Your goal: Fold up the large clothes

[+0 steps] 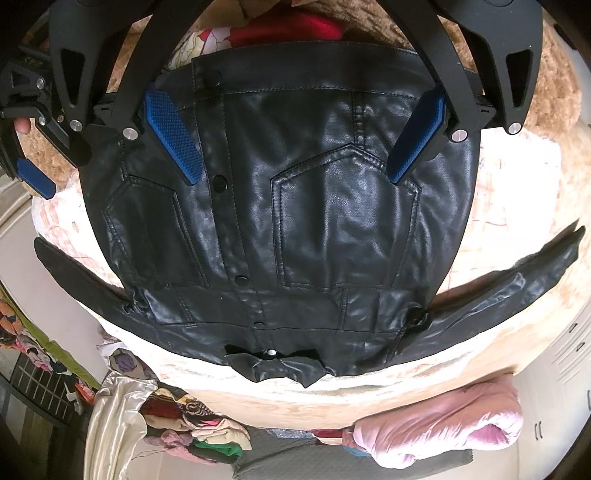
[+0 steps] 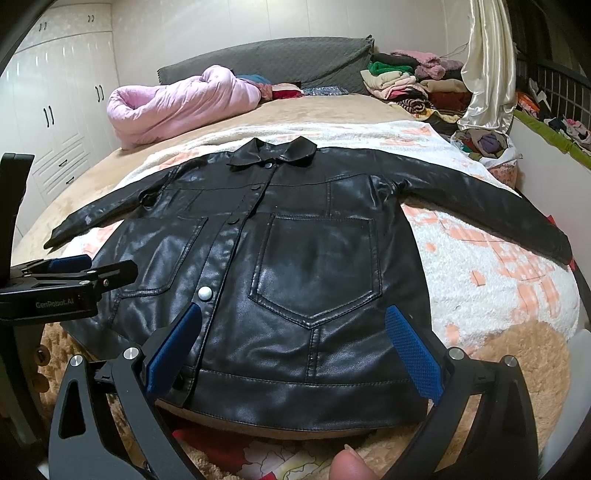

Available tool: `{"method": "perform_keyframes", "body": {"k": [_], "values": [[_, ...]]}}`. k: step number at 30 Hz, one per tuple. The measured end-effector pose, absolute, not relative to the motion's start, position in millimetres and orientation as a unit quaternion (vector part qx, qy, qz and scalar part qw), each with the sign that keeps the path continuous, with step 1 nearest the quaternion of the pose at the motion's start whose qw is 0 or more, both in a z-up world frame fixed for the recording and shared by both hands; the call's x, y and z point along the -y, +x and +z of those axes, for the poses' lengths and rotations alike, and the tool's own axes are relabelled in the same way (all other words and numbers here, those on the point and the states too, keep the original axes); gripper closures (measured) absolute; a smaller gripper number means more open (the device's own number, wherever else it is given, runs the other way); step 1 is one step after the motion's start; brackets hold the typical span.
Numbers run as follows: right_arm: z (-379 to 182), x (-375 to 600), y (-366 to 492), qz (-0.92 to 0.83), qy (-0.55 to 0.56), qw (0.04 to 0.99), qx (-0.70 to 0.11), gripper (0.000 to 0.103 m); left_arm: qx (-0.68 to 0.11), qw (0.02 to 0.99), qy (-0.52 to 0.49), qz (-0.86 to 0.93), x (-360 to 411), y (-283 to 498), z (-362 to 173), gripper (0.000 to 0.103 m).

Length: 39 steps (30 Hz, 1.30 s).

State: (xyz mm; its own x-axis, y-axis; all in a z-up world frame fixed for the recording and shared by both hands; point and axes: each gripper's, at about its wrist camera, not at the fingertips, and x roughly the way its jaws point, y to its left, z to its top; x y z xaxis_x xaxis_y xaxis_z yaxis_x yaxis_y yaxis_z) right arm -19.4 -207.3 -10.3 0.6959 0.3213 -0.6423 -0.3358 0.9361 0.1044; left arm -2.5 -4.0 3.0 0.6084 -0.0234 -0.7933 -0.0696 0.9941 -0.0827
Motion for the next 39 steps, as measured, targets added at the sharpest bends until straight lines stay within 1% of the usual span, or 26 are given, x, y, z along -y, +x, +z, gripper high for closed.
{"method": "perform_keyframes", "body": {"k": [32, 39], "values": [[-12.7, 208.9, -17.1, 0.18, -0.009, 0.92, -0.348, 0.004, -0.443, 0.895, -0.051, 0.009, 5.8, -0.7, 3.2, 0.009], [-11.8, 208.9, -9.3, 0.187, 0.006, 0.914, -0.359, 0.004, -0.439, 0.897, -0.052, 0.005, 8.6, 9.6, 6.4, 0.009]]}}
